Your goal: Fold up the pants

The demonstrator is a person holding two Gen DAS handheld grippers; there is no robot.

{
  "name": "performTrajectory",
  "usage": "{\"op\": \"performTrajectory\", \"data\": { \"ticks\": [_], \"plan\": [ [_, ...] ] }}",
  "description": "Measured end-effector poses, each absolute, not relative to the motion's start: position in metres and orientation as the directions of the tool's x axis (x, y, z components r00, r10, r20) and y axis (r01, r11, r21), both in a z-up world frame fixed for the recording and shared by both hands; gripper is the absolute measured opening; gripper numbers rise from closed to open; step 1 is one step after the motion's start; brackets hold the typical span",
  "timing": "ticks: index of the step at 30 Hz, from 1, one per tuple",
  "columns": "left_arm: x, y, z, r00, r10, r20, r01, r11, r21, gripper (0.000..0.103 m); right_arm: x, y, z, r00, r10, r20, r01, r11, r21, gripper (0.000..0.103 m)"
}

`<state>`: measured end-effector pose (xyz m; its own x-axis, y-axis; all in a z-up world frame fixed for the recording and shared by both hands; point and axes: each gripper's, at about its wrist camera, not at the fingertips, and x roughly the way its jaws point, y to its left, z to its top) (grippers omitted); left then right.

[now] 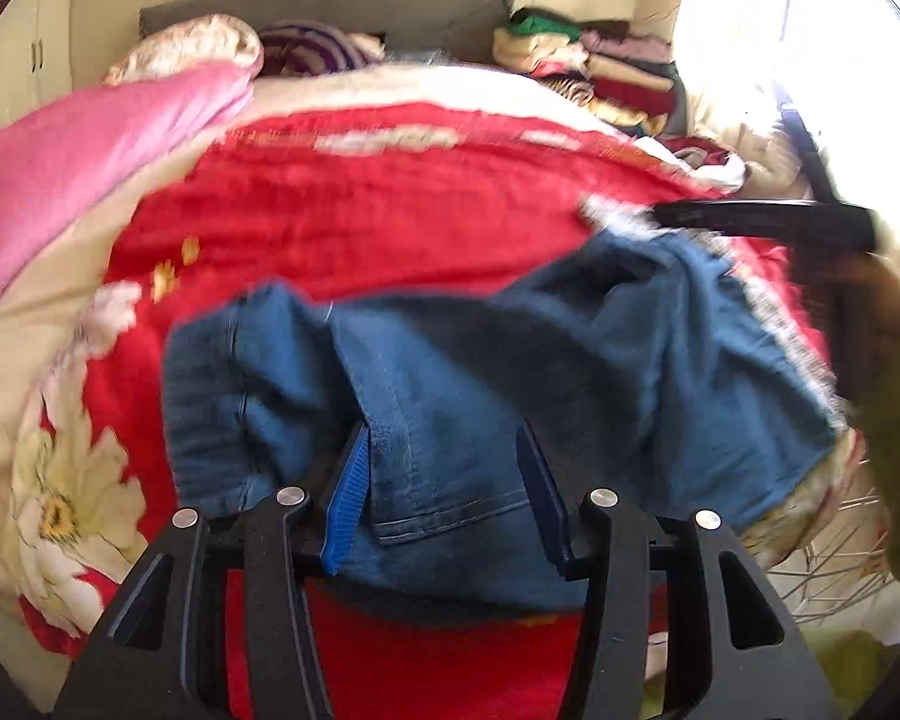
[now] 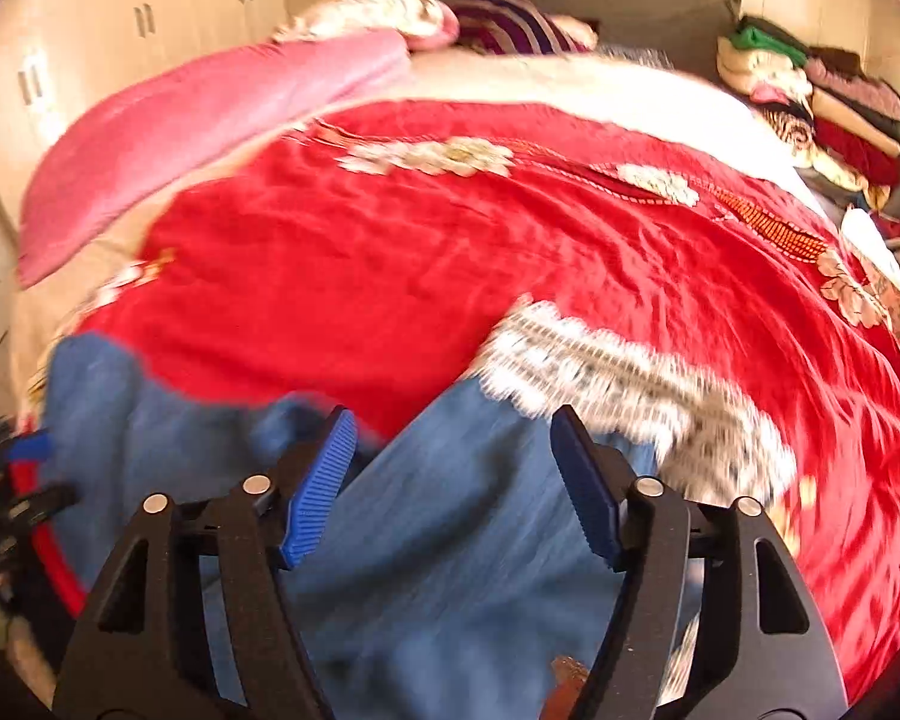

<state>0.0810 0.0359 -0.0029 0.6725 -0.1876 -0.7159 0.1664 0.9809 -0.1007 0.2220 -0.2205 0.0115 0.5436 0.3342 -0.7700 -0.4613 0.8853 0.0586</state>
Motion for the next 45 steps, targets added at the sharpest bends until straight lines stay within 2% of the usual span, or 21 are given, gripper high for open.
{"op": "performTrajectory", "data": {
  "ticks": [1, 4, 9, 10, 12, 13, 15, 19, 24, 26, 28, 32, 35, 40, 41, 42, 43, 44, 45],
  "plan": [
    [0.081, 0.03, 0.002, 0.676, -0.203, -0.709, 0.183, 0.977, -0.105, 0.048, 0.234, -0.22, 0.009, 0.538, 0.317, -0.781, -0.448, 0.892, 0.054, 0.063],
    [0.083, 0.01, 0.013, 0.659, -0.269, -0.703, 0.247, 0.959, -0.135, 0.059, 0.271, -0.213, -0.005, 0.522, 0.269, -0.81, -0.421, 0.906, 0.029, 0.064],
    [0.089, -0.02, 0.006, 0.615, -0.335, -0.714, 0.324, 0.933, -0.159, 0.06, 0.305, -0.196, -0.031, 0.468, 0.233, -0.853, -0.421, 0.907, 0.016, 0.064],
    [0.089, -0.024, 0.005, 0.616, -0.327, -0.716, 0.323, 0.935, -0.149, 0.061, 0.309, -0.195, -0.037, 0.468, 0.211, -0.858, -0.412, 0.911, -0.001, 0.061],
    [0.086, -0.025, 0.003, 0.643, -0.282, -0.713, 0.305, 0.947, -0.1, 0.063, 0.313, -0.197, -0.042, 0.474, 0.196, -0.859, -0.406, 0.914, -0.016, 0.031],
    [0.085, -0.022, 0.003, 0.648, -0.267, -0.713, 0.29, 0.953, -0.093, 0.063, 0.315, -0.2, -0.041, 0.476, 0.205, -0.855, -0.406, 0.914, -0.007, 0.026],
    [0.088, -0.003, 0.0, 0.653, -0.226, -0.722, 0.234, 0.968, -0.092, 0.063, 0.316, -0.211, -0.037, 0.474, 0.242, -0.847, -0.396, 0.918, 0.041, 0.009],
    [0.093, 0.037, 0.001, 0.666, -0.147, -0.731, 0.098, 0.989, -0.109, 0.063, 0.31, -0.228, -0.022, 0.51, 0.27, -0.817, -0.379, 0.923, 0.068, 0.006],
    [0.077, 0.053, 0.038, 0.749, -0.06, -0.66, 0.029, 0.998, -0.057, 0.063, 0.287, -0.262, 0.016, 0.584, 0.321, -0.745, -0.343, 0.93, 0.131, 0.005],
    [0.072, 0.049, 0.053, 0.767, -0.107, -0.633, 0.069, 0.994, -0.085, 0.066, 0.277, -0.274, 0.029, 0.606, 0.336, -0.721, -0.34, 0.929, 0.148, 0.005],
    [0.07, 0.029, 0.061, 0.754, -0.228, -0.616, 0.188, 0.974, -0.13, 0.067, 0.263, -0.289, 0.045, 0.635, 0.344, -0.692, -0.332, 0.93, 0.157, 0.005],
    [0.079, -0.013, 0.045, 0.652, -0.389, -0.651, 0.364, 0.914, -0.181, 0.067, 0.233, -0.32, 0.07, 0.68, 0.349, -0.644, -0.31, 0.934, 0.178, 0.005],
    [0.09, -0.045, 0.013, 0.568, -0.422, -0.707, 0.439, 0.881, -0.174, 0.067, 0.213, -0.338, 0.078, 0.701, 0.348, -0.623, -0.294, 0.936, 0.192, 0.005],
    [0.093, -0.081, -0.026, 0.498, -0.404, -0.767, 0.517, 0.849, -0.112, 0.067, 0.181, -0.374, 0.079, 0.722, 0.338, -0.603, -0.256, 0.941, 0.22, 0.005],
    [0.09, -0.085, -0.028, 0.495, -0.408, -0.767, 0.532, 0.84, -0.104, 0.061, 0.177, -0.379, 0.077, 0.723, 0.332, -0.605, -0.245, 0.943, 0.225, 0.005],
    [0.09, -0.089, -0.032, 0.49, -0.406, -0.772, 0.548, 0.832, -0.089, 0.049, 0.17, -0.388, 0.073, 0.721, 0.326, -0.611, -0.226, 0.945, 0.238, 0.005],
    [0.091, -0.09, -0.035, 0.486, -0.399, -0.777, 0.551, 0.831, -0.082, 0.017, 0.165, -0.394, 0.071, 0.72, 0.325, -0.613, -0.216, 0.945, 0.247, 0.005],
    [0.093, -0.087, -0.036, 0.48, -0.401, -0.78, 0.549, 0.831, -0.089, 0.002, 0.16, -0.4, 0.068, 0.718, 0.325, -0.615, -0.207, 0.944, 0.257, 0.005],
    [0.093, -0.085, -0.036, 0.476, -0.409, -0.779, 0.548, 0.83, -0.102, 0.002, 0.151, -0.407, 0.065, 0.717, 0.325, -0.616, -0.196, 0.943, 0.269, 0.005]
  ]
}}
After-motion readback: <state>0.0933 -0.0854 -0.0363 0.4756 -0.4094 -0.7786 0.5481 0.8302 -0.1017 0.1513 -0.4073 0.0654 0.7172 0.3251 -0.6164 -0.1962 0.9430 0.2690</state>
